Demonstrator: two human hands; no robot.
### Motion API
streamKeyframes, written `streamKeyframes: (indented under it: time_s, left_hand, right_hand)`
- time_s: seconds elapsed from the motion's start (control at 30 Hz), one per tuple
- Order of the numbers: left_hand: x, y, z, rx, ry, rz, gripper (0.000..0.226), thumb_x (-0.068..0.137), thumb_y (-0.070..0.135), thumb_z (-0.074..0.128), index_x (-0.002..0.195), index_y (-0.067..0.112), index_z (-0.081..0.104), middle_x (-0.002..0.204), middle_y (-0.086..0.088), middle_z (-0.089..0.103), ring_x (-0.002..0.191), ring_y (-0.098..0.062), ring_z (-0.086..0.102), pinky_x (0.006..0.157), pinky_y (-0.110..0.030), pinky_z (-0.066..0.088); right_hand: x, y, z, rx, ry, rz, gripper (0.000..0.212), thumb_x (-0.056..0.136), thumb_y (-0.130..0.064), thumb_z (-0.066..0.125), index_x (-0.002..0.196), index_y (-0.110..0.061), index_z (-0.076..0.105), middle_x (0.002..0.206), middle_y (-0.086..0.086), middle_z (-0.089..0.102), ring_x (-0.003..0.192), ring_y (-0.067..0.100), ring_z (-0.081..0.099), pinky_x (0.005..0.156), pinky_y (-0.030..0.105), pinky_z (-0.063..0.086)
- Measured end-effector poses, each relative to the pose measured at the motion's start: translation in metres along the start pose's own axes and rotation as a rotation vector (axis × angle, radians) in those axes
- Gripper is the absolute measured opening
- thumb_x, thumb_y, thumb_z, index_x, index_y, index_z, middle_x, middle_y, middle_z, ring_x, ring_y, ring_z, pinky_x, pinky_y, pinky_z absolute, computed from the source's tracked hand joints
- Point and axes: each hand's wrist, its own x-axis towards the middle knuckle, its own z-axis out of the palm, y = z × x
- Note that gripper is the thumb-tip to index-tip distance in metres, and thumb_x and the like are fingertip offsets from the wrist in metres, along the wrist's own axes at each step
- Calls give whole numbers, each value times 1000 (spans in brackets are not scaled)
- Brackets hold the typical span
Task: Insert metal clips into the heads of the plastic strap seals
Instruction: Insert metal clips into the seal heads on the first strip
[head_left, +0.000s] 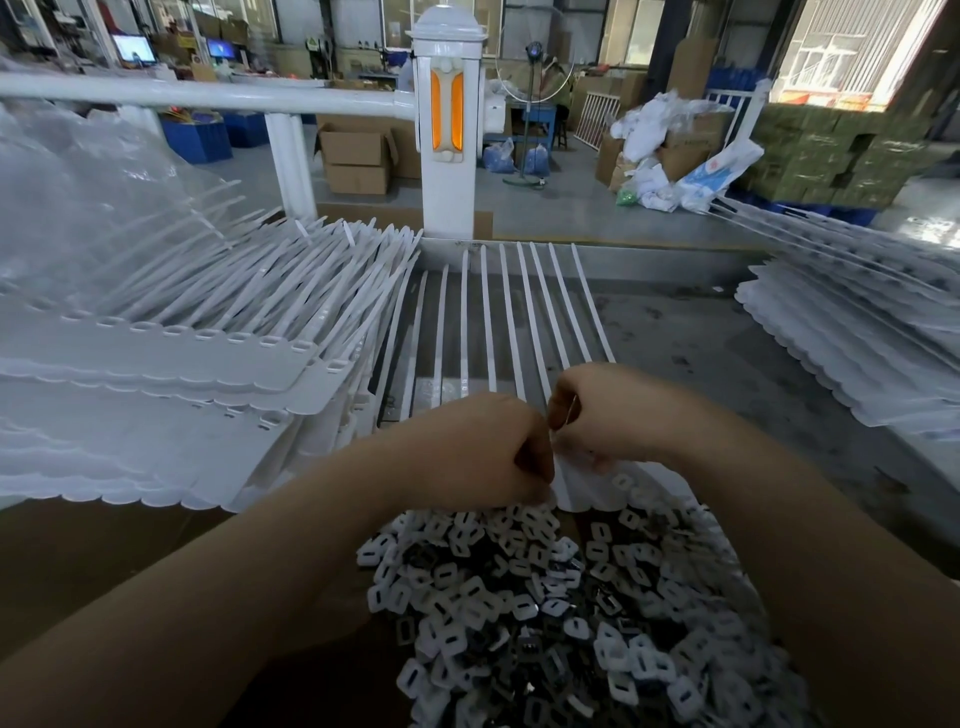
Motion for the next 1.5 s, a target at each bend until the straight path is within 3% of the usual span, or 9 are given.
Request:
streamKeyframes:
  time_s: [0.1, 0.3, 0.53, 0.7, 0.97, 1.13, 1.27, 1.37, 1.5]
  left_hand:
    - [-1, -4, -7, -204, 21, -48, 11, 87, 22, 70, 79, 28, 66, 67, 12, 68, 58, 7, 63, 50, -5, 44]
    - [-2, -24, -20, -609, 208, -190, 8, 88, 12, 70, 86, 20, 72, 75, 5, 74, 68, -3, 68, 61, -12, 52]
    - [-1, -26, -23, -684, 244, -201, 14, 87, 2, 67, 93, 14, 69, 78, -2, 75, 68, -7, 69, 58, -12, 49]
    - [-1, -23, -24, -663, 272, -178, 19, 85, -2, 68, 96, 13, 64, 71, 0, 74, 63, -6, 69, 54, -10, 47]
    - [-1, -17, -23, -502, 332, -158, 26, 79, 5, 73, 97, 22, 63, 76, 6, 75, 63, -1, 68, 50, -6, 43]
    - [0, -18, -20, -485, 330, -158, 25, 81, 7, 73, 97, 23, 63, 79, 5, 75, 68, -2, 69, 52, -7, 45]
    - [0, -25, -17, -228, 284, -142, 21, 82, 25, 75, 100, 29, 64, 98, 13, 64, 91, -1, 60, 69, -11, 45]
    - [0, -32, -13, 24, 155, -155, 37, 78, 46, 75, 111, 37, 59, 114, 12, 49, 107, -5, 45, 83, -21, 39]
    - [0, -36, -17, 39, 101, -188, 41, 76, 50, 76, 112, 44, 59, 115, 12, 48, 101, -5, 49, 92, -32, 46]
  right_hand:
    - [0, 2, -2, 35, 6, -24, 17, 90, -9, 64, 79, -22, 60, 89, 5, 67, 71, 19, 69, 61, 27, 59]
    - [0, 4, -7, 228, 17, -85, 9, 88, -11, 66, 82, -18, 70, 77, 2, 69, 63, 11, 60, 48, 18, 49]
    - [1, 5, -10, 394, -9, -122, 7, 89, -11, 66, 86, -14, 72, 69, -1, 69, 54, 3, 57, 49, 18, 48]
    - [1, 5, -10, 427, 18, -137, 6, 90, -15, 67, 86, -13, 72, 73, 3, 72, 55, 4, 57, 49, 19, 48]
    - [1, 3, -7, 400, 43, -142, 4, 87, -16, 69, 84, -16, 71, 77, 4, 72, 52, 1, 57, 48, 16, 47]
    - [1, 1, -5, 344, 18, -118, 6, 86, -14, 66, 82, -16, 69, 74, 0, 67, 64, 9, 57, 50, 18, 46]
    - [1, 3, -5, 277, 63, -40, 8, 85, -12, 63, 84, -9, 70, 72, 4, 63, 65, 16, 53, 46, 24, 41]
    - [5, 7, -4, 205, 74, 56, 19, 83, -8, 59, 95, 5, 67, 71, 11, 54, 64, 22, 45, 49, 25, 34]
    - [11, 13, -3, 177, 70, 128, 24, 82, -4, 56, 102, 7, 65, 74, 13, 50, 64, 23, 41, 49, 26, 28]
